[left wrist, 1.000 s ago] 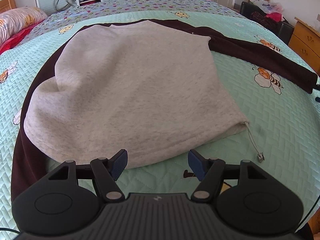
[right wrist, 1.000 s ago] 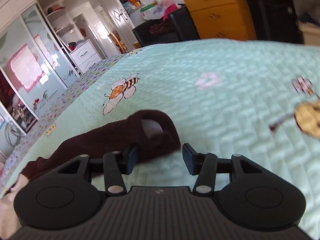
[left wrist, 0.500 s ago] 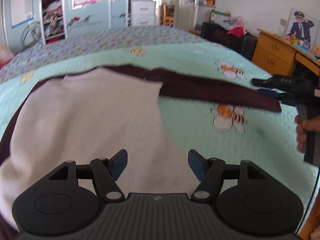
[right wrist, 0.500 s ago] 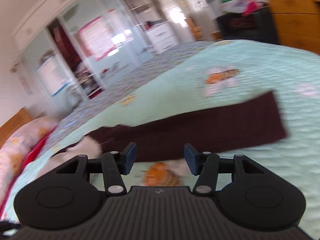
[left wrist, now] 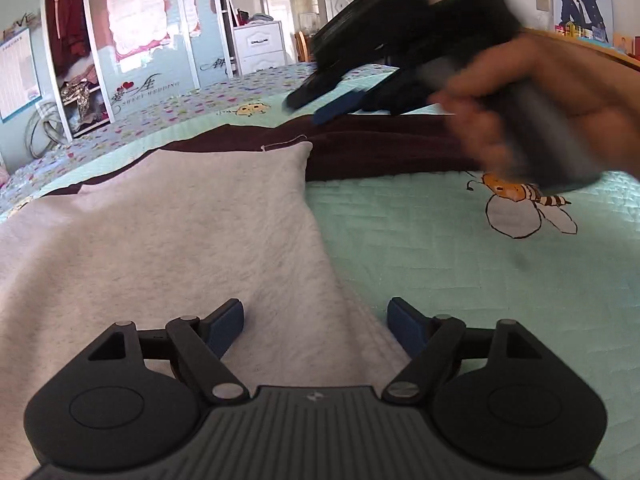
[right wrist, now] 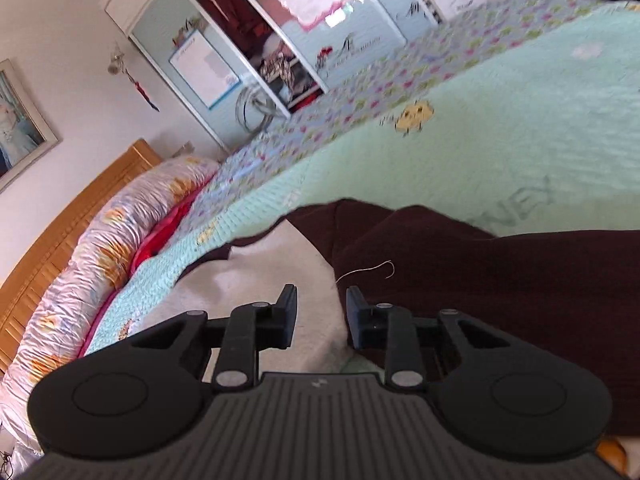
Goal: Fold clothes
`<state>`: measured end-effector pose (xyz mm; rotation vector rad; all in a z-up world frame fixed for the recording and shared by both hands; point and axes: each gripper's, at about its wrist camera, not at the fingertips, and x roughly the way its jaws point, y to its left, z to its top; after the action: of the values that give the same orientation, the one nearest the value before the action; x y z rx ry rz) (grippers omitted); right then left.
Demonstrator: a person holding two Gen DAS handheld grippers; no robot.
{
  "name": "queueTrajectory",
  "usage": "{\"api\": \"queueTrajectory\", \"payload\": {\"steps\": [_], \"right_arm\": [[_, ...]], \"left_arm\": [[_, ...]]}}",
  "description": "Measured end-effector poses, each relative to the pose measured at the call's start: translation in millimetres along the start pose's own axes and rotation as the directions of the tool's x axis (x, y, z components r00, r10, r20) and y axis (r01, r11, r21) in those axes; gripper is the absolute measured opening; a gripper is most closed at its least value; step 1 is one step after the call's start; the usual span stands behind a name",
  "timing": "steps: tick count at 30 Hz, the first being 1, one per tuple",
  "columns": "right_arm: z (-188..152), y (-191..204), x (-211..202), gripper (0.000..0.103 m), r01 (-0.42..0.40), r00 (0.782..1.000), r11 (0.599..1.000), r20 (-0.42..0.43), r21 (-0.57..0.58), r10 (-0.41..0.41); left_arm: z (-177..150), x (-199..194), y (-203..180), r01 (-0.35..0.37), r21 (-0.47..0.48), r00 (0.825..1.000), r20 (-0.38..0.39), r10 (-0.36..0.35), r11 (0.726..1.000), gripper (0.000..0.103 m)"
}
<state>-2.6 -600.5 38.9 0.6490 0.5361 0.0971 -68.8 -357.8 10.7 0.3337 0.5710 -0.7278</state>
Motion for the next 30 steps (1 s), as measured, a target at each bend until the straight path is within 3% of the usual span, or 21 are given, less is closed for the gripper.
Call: {"api": "queueTrajectory", "payload": {"steps": [2,4,5,6,9,10,11,13,15,17,19,20,21,22,24,26,27,29,30], "right_arm": [[5,-8,29,0.031,-0.001,0.999,1.0,-0.042,0.009,0.001],[8,-27,44,0.029,0.139,0.99,0.99,-0.001,0.031,-0.139],[9,-40,44,0.019,0.24,0.968,0.969,0.055,0.057,-0.243],[11,-52,43,0.002,0.333,0.934,0.938,0.108,0.092,-0.342],[7,-68,18,0.005,0.48,0.817,0.84,0.221,0.252,-0.533],[4,-60,12,0.01,0.473,0.814,0.85,0.255,0.232,-0.523],[0,-52,6,0.011,0.461,0.816,0.864,0.286,0.204,-0.503],[-8,-25,7,0.011,0.333,0.898,0.942,0.295,0.031,-0.327],[-12,-1,21,0.018,0.189,0.967,0.975,0.194,-0.114,-0.164],[-13,14,41,0.02,0.031,0.998,0.982,0.068,-0.187,-0.018],[-13,17,64,0.023,-0.038,0.998,0.979,-0.059,-0.202,0.026],[-12,13,73,0.021,0.025,0.996,0.98,-0.075,-0.198,-0.04],[-10,4,76,0.005,0.114,0.992,0.978,-0.034,-0.175,-0.121],[-6,-7,74,0.003,0.171,0.985,0.978,0.014,-0.118,-0.171],[3,-30,59,0.002,0.287,0.95,0.957,0.114,0.045,-0.291],[5,-41,47,0.004,0.332,0.924,0.936,0.157,0.119,-0.347],[3,-36,46,0.012,0.328,0.927,0.94,0.159,0.09,-0.339],[0,-25,44,0.016,0.316,0.935,0.948,0.159,0.028,-0.317],[1,-14,50,0.017,0.272,0.954,0.962,0.14,-0.034,-0.265]], "left_arm": [[2,3,19,0.063,-0.091,0.998,-0.007,-0.064,0.994,0.086],[2,2,28,0.105,-0.132,0.994,0.005,-0.106,0.986,0.089],[3,3,28,0.102,-0.128,0.995,0.004,-0.102,0.987,0.089],[3,3,27,0.097,-0.124,0.995,0.004,-0.097,0.988,0.089],[7,5,19,0.071,-0.091,0.997,-0.012,-0.072,0.993,0.089],[8,5,21,0.076,-0.095,0.997,-0.021,-0.079,0.993,0.089],[10,5,22,0.083,-0.099,0.996,-0.03,-0.086,0.992,0.089],[17,-3,33,0.118,-0.132,0.993,-0.014,-0.121,0.984,0.087],[21,-12,41,0.137,-0.16,0.99,0.041,-0.132,0.978,0.088],[15,1,47,0.133,-0.186,0.991,0.04,-0.127,0.974,0.09],[4,21,52,0.14,-0.216,0.99,-0.002,-0.144,0.966,0.09],[4,18,52,0.154,-0.212,0.988,0.023,-0.153,0.965,0.092],[3,15,52,0.168,-0.209,0.986,0.046,-0.162,0.963,0.094],[2,16,52,0.175,-0.21,0.984,0.048,-0.169,0.962,0.095],[1,17,54,0.189,-0.215,0.982,0.053,-0.182,0.958,0.095],[0,18,58,0.209,-0.231,0.978,0.063,-0.2,0.95,0.097],[0,18,60,0.223,-0.244,0.975,0.069,-0.213,0.944,0.098],[-2,20,67,0.249,-0.27,0.968,0.084,-0.235,0.93,0.098],[-1,21,68,0.256,-0.277,0.967,0.086,-0.241,0.926,0.098]]}}
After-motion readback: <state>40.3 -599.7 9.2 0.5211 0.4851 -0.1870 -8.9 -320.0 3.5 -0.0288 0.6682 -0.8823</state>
